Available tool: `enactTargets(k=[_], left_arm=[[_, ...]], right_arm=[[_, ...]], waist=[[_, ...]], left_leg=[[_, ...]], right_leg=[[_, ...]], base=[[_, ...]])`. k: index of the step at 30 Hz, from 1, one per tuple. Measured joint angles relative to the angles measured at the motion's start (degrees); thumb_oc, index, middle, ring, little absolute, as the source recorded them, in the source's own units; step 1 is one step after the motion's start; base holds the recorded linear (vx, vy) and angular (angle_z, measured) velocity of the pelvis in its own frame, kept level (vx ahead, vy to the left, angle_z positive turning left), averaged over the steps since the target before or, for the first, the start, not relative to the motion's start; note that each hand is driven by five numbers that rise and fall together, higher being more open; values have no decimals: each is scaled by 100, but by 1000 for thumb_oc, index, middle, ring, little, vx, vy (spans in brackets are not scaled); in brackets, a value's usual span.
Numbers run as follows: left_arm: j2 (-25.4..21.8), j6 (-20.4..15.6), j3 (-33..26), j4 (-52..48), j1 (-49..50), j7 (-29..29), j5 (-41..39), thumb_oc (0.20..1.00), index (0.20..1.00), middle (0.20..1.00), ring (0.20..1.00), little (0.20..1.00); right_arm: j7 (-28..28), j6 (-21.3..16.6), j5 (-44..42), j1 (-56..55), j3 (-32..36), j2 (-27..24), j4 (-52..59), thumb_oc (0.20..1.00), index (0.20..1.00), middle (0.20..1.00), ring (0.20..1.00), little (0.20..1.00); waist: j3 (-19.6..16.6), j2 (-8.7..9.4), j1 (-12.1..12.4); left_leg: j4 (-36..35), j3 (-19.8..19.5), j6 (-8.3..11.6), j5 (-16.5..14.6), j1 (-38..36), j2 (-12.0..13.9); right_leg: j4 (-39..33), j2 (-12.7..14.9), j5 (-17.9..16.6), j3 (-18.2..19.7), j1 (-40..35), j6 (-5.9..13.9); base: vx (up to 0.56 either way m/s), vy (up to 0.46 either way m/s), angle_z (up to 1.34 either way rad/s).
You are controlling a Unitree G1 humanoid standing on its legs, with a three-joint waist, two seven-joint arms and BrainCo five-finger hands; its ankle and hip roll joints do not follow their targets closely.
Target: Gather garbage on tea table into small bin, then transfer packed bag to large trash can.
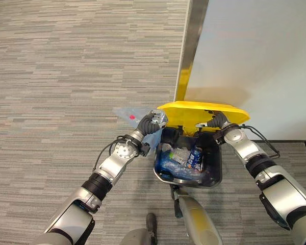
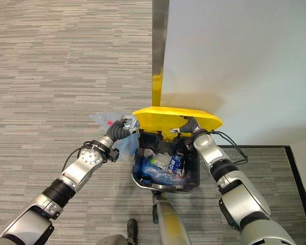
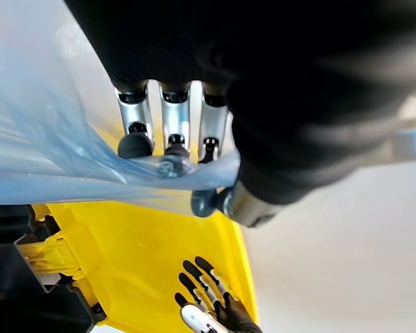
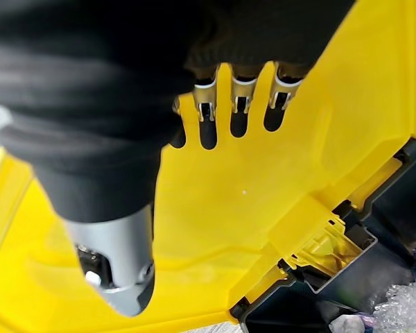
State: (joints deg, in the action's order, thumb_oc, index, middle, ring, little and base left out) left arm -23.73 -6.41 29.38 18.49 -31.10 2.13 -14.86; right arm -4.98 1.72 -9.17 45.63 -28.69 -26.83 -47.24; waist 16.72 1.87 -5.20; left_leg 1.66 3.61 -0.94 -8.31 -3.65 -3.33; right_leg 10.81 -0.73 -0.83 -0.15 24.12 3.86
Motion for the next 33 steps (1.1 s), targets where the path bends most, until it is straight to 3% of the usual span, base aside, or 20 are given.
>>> enactTargets(k=[6, 10, 16, 21, 23, 26, 31, 32, 33], left_arm=[[178, 11, 382, -549, -262, -29, -80, 200, 200, 200, 200, 200], [187, -126, 394, -1185, -450, -129, -435, 200, 200, 200, 200, 200], [190, -166, 445, -1310, -560, -272, -421, 200, 200, 200, 200, 200], [228, -105, 803, 572, -589, -186, 37, 200, 200, 200, 200, 200], [414, 30, 1249, 1782, -1435, -72, 388, 200, 200, 200, 200, 200], [812, 144, 1675, 2817, -2244, -11, 779, 200, 200, 200, 200, 200], [907, 253, 1727, 3062, -2357, 35, 1527, 200, 200, 200, 200, 200], [912, 253, 1718, 3062, -2364, 43, 1614, 551, 551, 551, 551, 551], [907, 255, 1717, 3066, -2363, 51, 1621, 1000, 1000, 1000, 1000, 1000]], right_arm=[[-11, 7, -97, 91, 2, -2, -210, 1000, 1000, 1000, 1000, 1000], [-11, 7, -99, 94, 1, -1, -247, 1000, 1000, 1000, 1000, 1000], [-11, 7, -98, 100, 0, -6, -345, 1000, 1000, 1000, 1000, 1000], [-23, 14, -91, 366, -65, -15, -371, 1000, 1000, 1000, 1000, 1000], [-168, 33, -91, 1240, -285, -28, -398, 1000, 1000, 1000, 1000, 1000], [-256, 4, -94, 1824, -488, 1, -281, 1000, 1000, 1000, 1000, 1000], [-369, 6, -100, 1848, -671, -47, 40, 1000, 1000, 1000, 1000, 1000], [-382, 1, -100, 1852, -668, -60, 64, 1000, 1000, 1000, 1000, 1000], [-394, -7, -101, 1853, -669, -54, 69, 1000, 1000, 1000, 1000, 1000]], waist=[[0, -1, -87], [0, -1, -74], [-1, -3, -91], [6, 8, -261], [608, 103, -464], [1091, 138, -657], [1223, 130, -770], [1222, 130, -767], [1222, 129, -749]], left_leg=[[-13, 4, -5, -2, -51, -21], [-10, 2, -6, -1, -66, -21], [-5, 4, -9, 0, -162, -25], [121, 36, -25, -13, 91, -79], [674, 183, -101, -159, 632, -269], [1069, 391, -167, -294, 950, -326], [1087, 526, -153, -384, 898, -309], [1085, 518, -153, -384, 891, -308], [1085, 511, -152, -383, 883, -308]], right_leg=[[11, 11, -5, 10, -35, -15], [14, 10, -9, 12, -54, -20], [-20, 17, 37, 13, -174, 45], [-13, 40, 4, 23, 44, 66], [-72, 146, -339, 226, 336, -15], [-313, 237, -465, 280, 415, 199], [-417, 295, -542, 39, 370, 166], [-416, 295, -542, 33, 364, 164], [-414, 289, -543, 29, 353, 164]], base=[[1, 15, 0], [3, 31, 0], [0, 0, 0], [-54, -10, -5], [-124, 6, -21], [-35, 2, -32], [17, -15, -20], [8, -26, 5], [0, 0, 0]])
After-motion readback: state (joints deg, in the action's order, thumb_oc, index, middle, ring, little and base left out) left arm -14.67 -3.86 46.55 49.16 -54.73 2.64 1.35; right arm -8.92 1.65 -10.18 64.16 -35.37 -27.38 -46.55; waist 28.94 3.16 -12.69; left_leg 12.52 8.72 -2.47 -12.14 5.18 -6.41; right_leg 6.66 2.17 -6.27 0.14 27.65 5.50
